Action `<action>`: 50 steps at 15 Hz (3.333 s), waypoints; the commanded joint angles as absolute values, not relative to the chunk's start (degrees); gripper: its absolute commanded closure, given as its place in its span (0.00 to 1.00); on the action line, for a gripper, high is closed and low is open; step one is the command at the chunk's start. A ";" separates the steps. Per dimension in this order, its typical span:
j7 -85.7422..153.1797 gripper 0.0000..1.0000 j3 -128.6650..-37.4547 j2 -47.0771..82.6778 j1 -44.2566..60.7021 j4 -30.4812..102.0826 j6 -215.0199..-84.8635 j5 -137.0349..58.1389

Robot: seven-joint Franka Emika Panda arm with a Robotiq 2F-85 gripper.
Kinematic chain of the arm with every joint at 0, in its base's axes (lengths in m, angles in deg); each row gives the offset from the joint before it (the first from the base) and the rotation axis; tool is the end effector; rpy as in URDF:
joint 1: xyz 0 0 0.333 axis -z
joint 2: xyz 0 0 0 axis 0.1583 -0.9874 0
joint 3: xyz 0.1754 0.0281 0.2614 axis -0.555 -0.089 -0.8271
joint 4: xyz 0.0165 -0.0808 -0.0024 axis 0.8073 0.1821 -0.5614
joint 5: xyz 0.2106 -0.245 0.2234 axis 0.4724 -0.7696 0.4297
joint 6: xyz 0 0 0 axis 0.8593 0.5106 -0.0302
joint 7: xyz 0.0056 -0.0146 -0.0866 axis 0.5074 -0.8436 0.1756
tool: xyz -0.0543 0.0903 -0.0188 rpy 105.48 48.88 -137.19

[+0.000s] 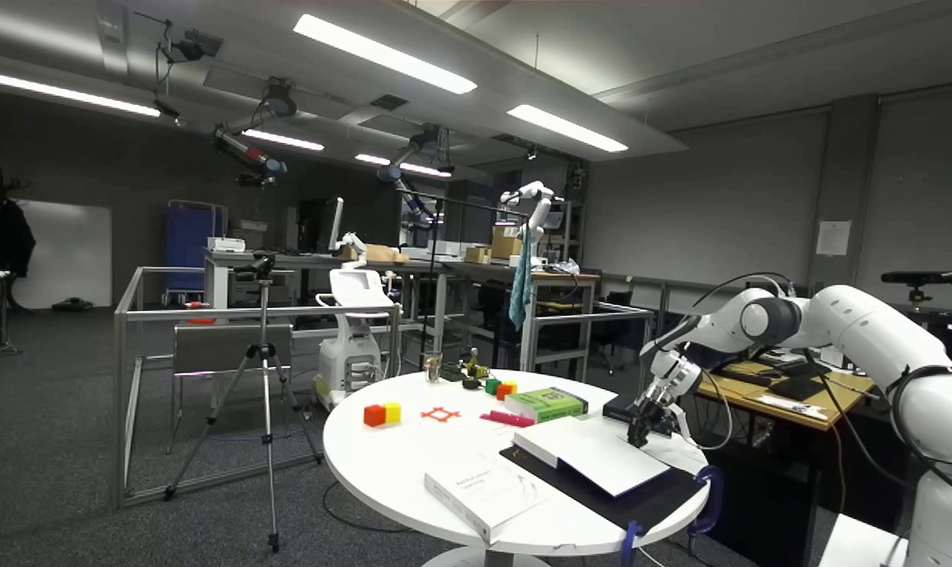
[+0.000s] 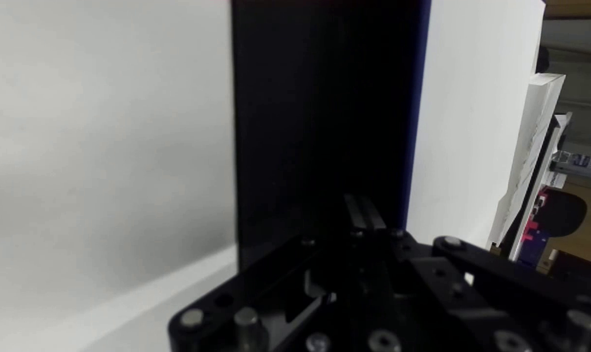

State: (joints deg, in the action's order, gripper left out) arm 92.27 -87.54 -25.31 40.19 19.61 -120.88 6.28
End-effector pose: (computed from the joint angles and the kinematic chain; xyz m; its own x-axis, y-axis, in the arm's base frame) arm 0.6111 -0.2994 0.0828 0.9977 -0.0296 0.0607 0.0243 -0.6819 -0.7310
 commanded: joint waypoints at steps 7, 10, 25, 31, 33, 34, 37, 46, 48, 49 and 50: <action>95.13 1.00 -88.44 -22.11 41.36 20.40 -118.17 6.84; 95.80 1.00 -88.62 -21.65 41.50 19.93 -117.12 6.97; 96.15 1.00 -88.91 -19.70 41.60 17.11 -111.38 9.30; 95.91 1.00 -88.64 -18.80 41.61 16.24 -111.21 11.28; 95.85 1.00 -88.55 -18.70 41.60 15.79 -111.24 11.91; 95.73 1.00 -88.50 -18.79 41.59 15.39 -111.24 12.18; 95.14 1.00 -88.32 -19.25 41.72 14.06 -111.36 13.16; 95.48 1.00 -88.03 -17.83 42.40 13.43 -114.66 13.86; 96.55 1.00 -87.56 -16.04 42.40 14.90 -117.62 13.73; 96.84 1.00 -87.22 -15.17 42.27 15.46 -119.26 13.52; 97.11 1.00 -86.73 -14.03 42.02 16.25 -121.15 13.21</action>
